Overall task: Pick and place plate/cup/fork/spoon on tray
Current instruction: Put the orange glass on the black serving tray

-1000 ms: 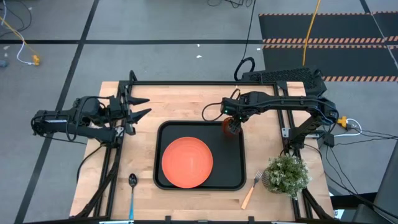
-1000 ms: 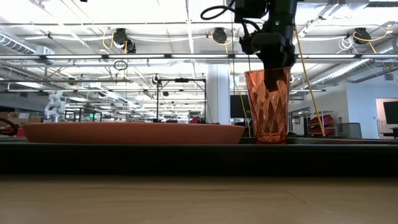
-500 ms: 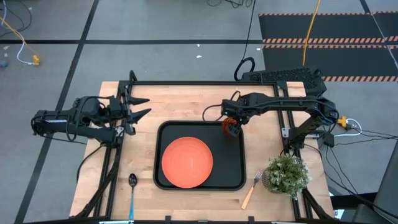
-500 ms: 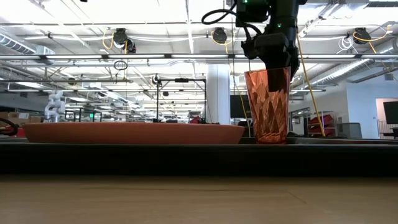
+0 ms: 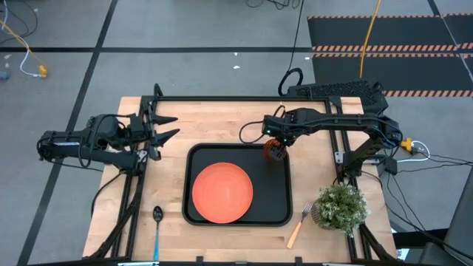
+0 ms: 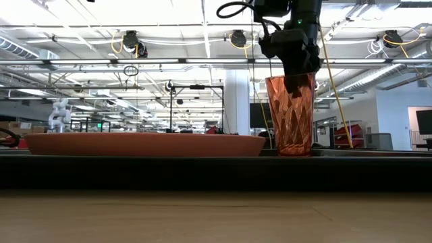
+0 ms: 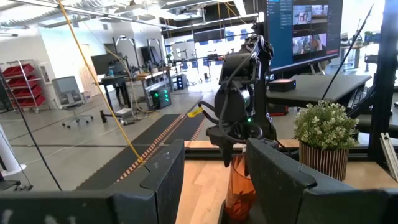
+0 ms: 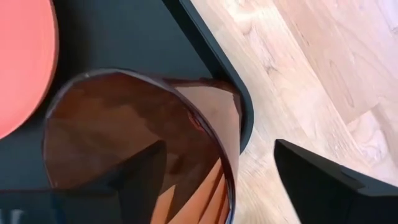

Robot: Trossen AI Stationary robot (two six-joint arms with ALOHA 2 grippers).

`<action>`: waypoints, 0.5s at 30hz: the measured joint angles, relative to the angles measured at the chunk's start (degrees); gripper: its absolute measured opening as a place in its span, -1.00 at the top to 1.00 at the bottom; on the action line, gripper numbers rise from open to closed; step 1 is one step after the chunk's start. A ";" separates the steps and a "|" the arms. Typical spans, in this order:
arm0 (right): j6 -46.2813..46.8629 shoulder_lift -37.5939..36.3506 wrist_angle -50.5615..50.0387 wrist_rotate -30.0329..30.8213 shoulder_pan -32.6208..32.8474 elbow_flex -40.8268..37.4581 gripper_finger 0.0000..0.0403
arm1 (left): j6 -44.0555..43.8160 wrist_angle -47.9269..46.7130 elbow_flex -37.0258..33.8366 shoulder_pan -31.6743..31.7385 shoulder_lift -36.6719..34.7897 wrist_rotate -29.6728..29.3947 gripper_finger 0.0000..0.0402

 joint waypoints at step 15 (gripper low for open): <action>-0.13 0.00 -2.03 -0.17 -0.04 0.05 0.38 | 0.04 0.00 0.02 0.00 0.00 0.01 0.12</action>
